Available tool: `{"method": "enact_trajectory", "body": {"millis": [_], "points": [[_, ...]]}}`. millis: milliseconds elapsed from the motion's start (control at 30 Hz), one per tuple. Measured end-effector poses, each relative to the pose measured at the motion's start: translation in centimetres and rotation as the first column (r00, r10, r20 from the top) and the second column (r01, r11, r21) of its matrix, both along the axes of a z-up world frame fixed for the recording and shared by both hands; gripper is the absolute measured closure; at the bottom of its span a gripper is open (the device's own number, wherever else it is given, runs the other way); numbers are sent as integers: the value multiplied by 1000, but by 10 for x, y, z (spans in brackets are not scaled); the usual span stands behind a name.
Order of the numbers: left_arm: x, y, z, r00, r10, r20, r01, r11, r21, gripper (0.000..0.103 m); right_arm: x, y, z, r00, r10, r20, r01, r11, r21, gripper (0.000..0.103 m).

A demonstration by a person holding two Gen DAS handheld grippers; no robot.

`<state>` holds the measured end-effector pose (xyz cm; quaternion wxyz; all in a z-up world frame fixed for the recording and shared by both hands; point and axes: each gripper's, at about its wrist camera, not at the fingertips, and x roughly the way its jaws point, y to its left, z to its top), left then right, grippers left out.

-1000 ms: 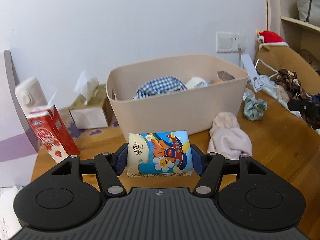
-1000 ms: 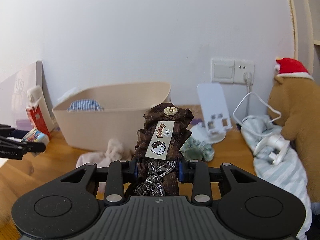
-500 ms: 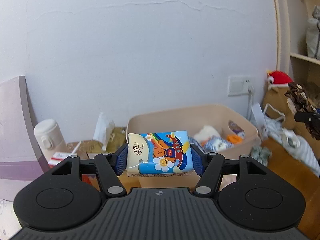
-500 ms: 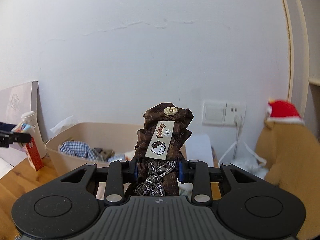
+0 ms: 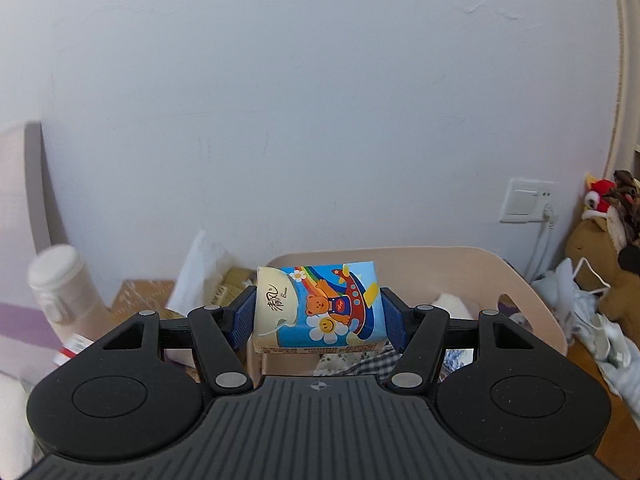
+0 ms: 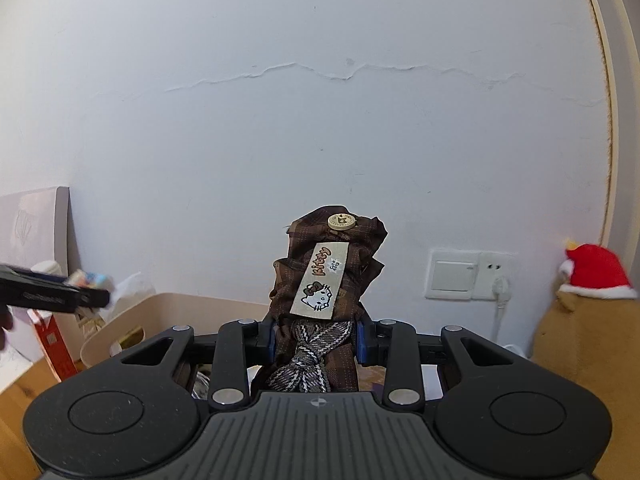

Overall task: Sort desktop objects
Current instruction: 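Carry the tissue pack and brown cloth into the beige bin and open both grippers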

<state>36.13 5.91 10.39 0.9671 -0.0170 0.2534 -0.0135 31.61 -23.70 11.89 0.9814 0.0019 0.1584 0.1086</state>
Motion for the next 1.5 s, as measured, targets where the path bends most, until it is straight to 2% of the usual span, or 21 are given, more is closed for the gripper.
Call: {"method": "enact_trajectory", "body": {"millis": [100, 300, 533, 733, 767, 800, 867, 967, 1033, 1067, 1100, 1233, 1500], "points": [[17, -3, -11, 999, 15, -35, -16, 1000, -20, 39, 12, 12, -12, 999, 37, -28, -36, 999, 34, 71], [37, -9, -35, 995, 25, -96, -29, 999, -42, 39, 36, 40, -35, 996, 61, -59, -60, 998, 20, 71], [44, -16, -54, 990, 33, -139, -34, 999, -11, 39, 74, 66, -63, 985, 50, -162, -56, 998, -29, 71], [47, -19, -66, 986, 20, -164, -18, 1000, 12, 38, 85, 78, -76, 976, 36, -216, -53, 996, -74, 68], [47, -19, -67, 987, 14, -163, -12, 1000, 13, 38, 86, 80, -77, 975, 36, -221, -55, 995, -82, 66], [46, -19, -68, 987, 10, -160, -8, 1000, 17, 38, 86, 81, -78, 974, 37, -226, -58, 994, -89, 57], [46, -19, -70, 988, 8, -153, -5, 1000, 22, 37, 86, 85, -80, 974, 41, -224, -65, 993, -103, 56], [41, -18, -68, 990, -7, -144, 9, 1000, 17, 22, 81, 86, -85, 980, 44, -194, -71, 988, -138, 43], [35, -18, -65, 992, -7, -130, 9, 1000, 18, 20, 73, 83, -81, 985, 48, -165, -73, 986, -150, 19], [33, -19, -63, 992, -7, -126, 10, 1000, 22, 19, 70, 83, -80, 987, 47, -150, -70, 985, -155, 13], [30, -20, -62, 992, -6, -123, 10, 1000, 28, 19, 66, 83, -77, 990, 47, -134, -68, 985, -160, 2], [18, -21, -57, 994, -13, -107, 18, 999, 42, 18, 51, 80, -65, 993, 67, -102, -82, 984, -159, 0], [-12, -21, -49, 995, -24, -93, 27, 999, 31, 17, 27, 64, -55, 992, 73, -107, -87, 987, -135, 0]]}}
